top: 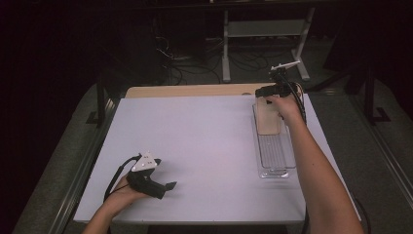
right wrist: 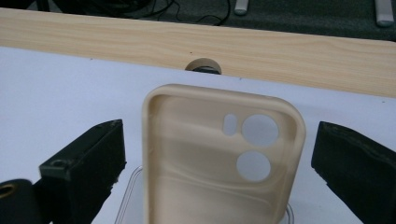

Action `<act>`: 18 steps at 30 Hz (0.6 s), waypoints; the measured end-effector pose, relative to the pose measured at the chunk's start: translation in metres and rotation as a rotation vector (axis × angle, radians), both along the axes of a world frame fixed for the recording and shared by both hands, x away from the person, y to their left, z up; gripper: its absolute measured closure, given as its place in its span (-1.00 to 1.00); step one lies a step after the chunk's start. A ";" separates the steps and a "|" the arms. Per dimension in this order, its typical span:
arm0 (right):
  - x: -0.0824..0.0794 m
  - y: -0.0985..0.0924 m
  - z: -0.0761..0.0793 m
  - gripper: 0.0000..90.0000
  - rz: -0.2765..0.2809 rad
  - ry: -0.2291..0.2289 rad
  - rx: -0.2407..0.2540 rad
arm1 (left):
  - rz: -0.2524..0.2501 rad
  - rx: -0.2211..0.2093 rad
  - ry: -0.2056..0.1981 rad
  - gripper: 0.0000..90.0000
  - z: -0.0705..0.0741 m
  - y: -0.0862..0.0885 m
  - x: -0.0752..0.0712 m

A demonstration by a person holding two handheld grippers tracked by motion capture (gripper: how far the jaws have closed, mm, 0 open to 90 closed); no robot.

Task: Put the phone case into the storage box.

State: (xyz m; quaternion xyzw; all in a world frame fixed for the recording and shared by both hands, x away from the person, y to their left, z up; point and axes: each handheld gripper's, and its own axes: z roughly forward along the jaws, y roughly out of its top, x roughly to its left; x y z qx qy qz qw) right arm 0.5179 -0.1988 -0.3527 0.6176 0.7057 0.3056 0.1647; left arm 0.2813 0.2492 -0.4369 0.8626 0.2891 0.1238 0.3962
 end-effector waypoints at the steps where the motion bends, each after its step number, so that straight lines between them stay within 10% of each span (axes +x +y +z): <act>1: -0.002 -0.001 0.001 -0.95 0.004 -0.004 0.001 | 0.004 -0.004 0.000 -1.00 0.000 0.000 0.000; 18: -0.044 -0.007 0.006 -0.93 0.101 -0.058 0.067 | 0.003 -0.024 -0.009 -1.00 0.002 0.000 0.001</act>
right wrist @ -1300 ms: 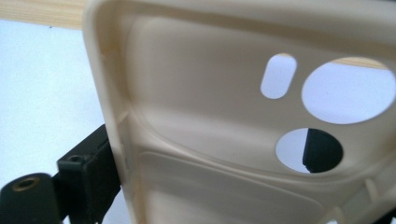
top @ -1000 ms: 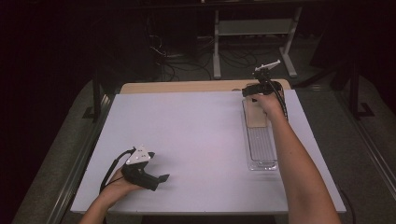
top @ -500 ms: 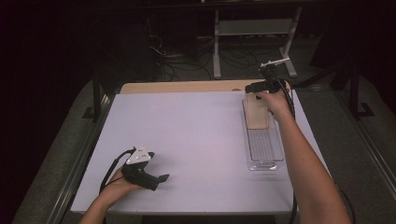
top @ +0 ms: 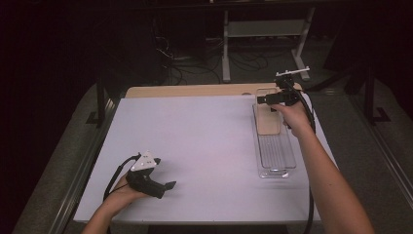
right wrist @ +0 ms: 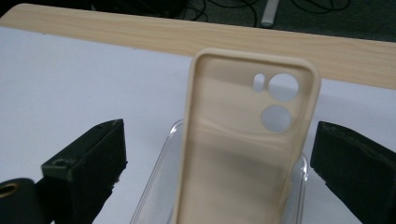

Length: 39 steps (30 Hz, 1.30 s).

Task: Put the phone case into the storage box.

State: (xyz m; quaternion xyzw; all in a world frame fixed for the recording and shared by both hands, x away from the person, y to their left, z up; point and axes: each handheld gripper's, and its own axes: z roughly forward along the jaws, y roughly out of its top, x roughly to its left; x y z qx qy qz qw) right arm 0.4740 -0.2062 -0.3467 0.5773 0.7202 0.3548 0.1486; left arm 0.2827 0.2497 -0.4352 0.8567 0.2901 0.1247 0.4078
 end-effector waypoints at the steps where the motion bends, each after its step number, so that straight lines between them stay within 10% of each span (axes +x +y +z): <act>1: -0.003 0.000 0.000 -0.93 0.006 0.000 0.006 | 0.001 0.000 0.001 -1.00 0.000 0.000 0.000; 39: -0.102 0.006 -0.017 -0.94 0.279 -0.138 0.095 | -0.021 -0.012 0.008 -1.00 0.021 0.007 0.008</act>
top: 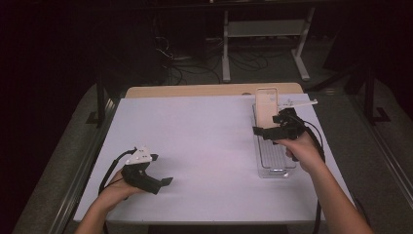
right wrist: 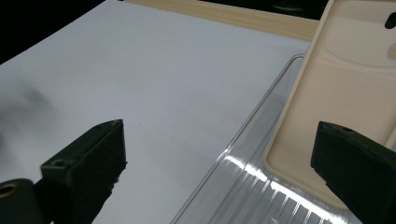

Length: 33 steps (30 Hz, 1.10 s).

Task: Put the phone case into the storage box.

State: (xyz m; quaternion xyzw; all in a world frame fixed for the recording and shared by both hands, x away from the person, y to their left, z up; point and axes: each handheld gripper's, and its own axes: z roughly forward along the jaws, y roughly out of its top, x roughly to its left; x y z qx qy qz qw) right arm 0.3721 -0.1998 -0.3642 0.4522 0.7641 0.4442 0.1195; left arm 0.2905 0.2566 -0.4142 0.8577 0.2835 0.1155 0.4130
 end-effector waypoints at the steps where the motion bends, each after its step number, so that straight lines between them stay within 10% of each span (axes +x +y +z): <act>1: -0.003 -0.001 0.000 -0.94 0.002 -0.004 0.003 | 0.007 -0.005 0.006 -1.00 0.001 -0.001 0.000; 33: -0.066 -0.007 -0.026 -0.94 0.133 -0.044 0.022 | -0.026 0.001 0.009 -1.00 0.016 -0.006 0.007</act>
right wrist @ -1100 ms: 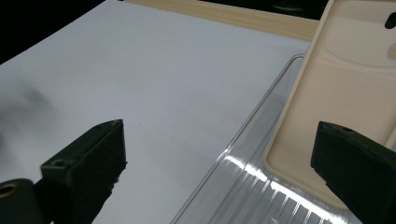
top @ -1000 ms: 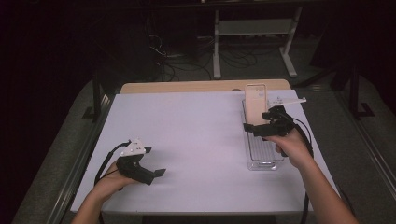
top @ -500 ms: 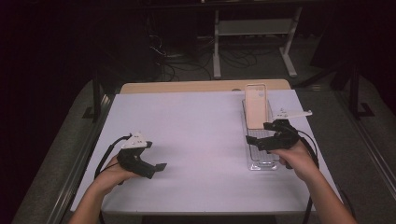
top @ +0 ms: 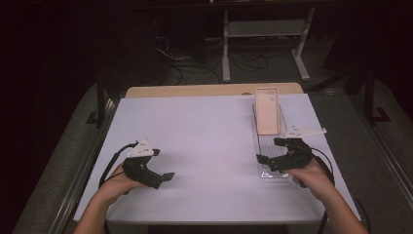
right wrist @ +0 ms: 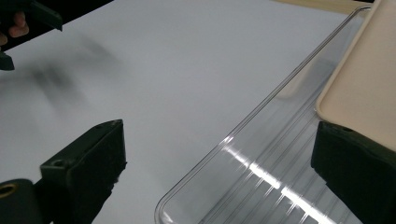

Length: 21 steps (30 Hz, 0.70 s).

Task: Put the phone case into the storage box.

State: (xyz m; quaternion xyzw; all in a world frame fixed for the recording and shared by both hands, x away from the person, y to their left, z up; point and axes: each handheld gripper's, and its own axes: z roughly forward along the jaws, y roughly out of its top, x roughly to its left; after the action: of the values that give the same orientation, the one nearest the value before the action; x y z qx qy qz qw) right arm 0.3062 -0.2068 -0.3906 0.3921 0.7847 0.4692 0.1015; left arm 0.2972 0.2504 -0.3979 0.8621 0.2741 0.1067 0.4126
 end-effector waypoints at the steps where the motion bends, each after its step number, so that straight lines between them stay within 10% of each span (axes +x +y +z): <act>1: -0.001 0.000 -0.001 -0.94 0.004 0.000 -0.003 | -0.003 0.001 -0.001 -1.00 0.001 0.000 0.000; 21: -0.017 0.002 -0.008 -0.93 0.043 -0.001 -0.033 | -0.020 -0.009 -0.005 -1.00 0.007 0.001 0.000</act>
State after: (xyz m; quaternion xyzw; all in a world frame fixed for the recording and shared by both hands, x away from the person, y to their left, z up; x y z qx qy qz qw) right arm 0.2892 -0.2047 -0.3986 0.3733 0.8005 0.4585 0.0979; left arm 0.2974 0.2513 -0.3912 0.8628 0.2646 0.1036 0.4181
